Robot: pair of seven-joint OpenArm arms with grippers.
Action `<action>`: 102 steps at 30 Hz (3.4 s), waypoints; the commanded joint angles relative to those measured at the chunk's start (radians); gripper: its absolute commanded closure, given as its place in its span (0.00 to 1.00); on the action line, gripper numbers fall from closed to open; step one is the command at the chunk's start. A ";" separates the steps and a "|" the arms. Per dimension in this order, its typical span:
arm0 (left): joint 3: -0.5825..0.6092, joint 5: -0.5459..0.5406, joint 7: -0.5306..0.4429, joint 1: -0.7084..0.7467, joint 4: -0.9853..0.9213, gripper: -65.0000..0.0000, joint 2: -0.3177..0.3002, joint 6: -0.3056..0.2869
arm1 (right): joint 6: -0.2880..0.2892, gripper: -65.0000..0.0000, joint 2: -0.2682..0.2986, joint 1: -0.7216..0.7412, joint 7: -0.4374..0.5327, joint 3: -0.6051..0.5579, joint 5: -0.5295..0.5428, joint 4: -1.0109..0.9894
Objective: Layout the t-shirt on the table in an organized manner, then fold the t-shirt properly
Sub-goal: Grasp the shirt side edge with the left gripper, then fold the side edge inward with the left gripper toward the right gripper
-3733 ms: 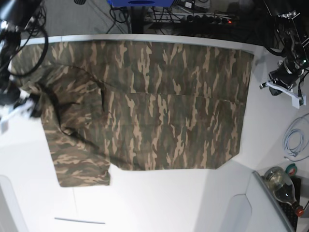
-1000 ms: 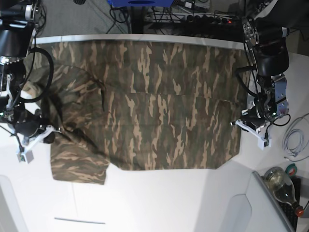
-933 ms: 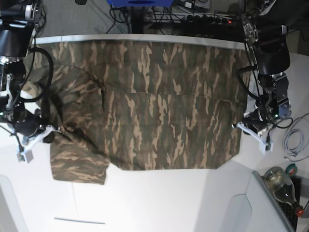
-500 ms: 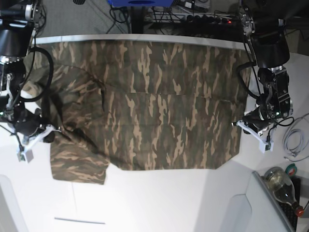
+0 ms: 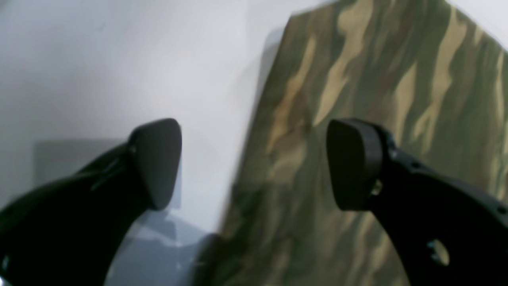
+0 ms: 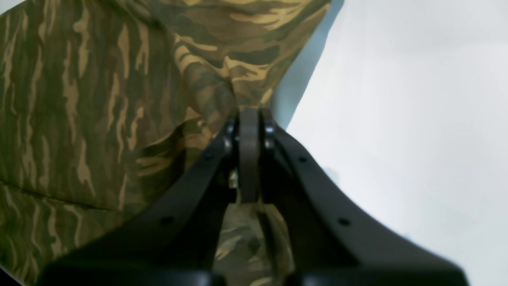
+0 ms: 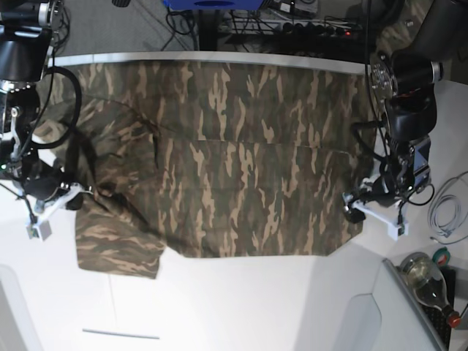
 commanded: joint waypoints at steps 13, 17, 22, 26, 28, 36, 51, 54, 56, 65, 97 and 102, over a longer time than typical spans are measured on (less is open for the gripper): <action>-0.006 -0.005 -0.004 0.019 0.013 1.00 0.022 -0.007 | 0.011 1.00 0.016 0.013 0.022 0.007 0.014 0.015; 0.002 0.003 0.000 0.039 0.107 1.00 0.022 -0.007 | 0.011 1.00 0.016 0.013 0.022 0.005 0.014 0.006; 0.002 0.006 0.097 0.096 0.317 1.00 0.025 -0.004 | 0.011 1.00 0.016 0.016 0.022 0.004 0.014 -0.025; 0.002 0.006 0.181 0.153 0.467 1.00 0.025 -0.002 | 0.011 1.00 0.016 0.015 0.022 0.004 0.014 -0.027; 0.002 0.006 0.221 0.185 0.524 1.00 0.025 -0.002 | 0.011 1.00 0.016 0.015 0.022 0.004 0.014 -0.027; 0.002 0.006 0.407 0.326 0.764 1.00 0.026 -0.002 | 0.011 1.00 0.016 0.015 0.022 0.004 0.014 -0.027; -0.010 -0.003 0.422 0.389 0.661 1.00 0.026 -0.002 | 0.012 1.00 0.013 0.013 0.019 0.004 0.014 -0.022; -0.010 -0.003 0.424 0.397 0.684 0.94 0.026 -0.002 | 0.012 1.00 0.013 0.013 0.017 0.004 0.014 -0.022; -0.012 -0.003 0.424 0.414 0.719 0.70 0.025 -0.002 | 0.012 1.00 0.004 0.013 0.017 0.004 0.014 -0.022; -0.233 -0.002 0.513 0.461 0.848 0.11 0.019 -0.002 | 0.012 1.00 0.002 0.011 0.019 0.004 0.014 -0.022; -0.131 0.006 0.212 0.022 0.079 0.52 -0.037 -0.007 | 0.012 1.00 0.004 0.018 0.023 0.004 0.014 -0.021; -0.130 0.008 0.129 0.027 0.059 0.96 -0.027 -0.007 | 0.012 1.00 0.004 0.019 0.023 0.004 0.014 -0.025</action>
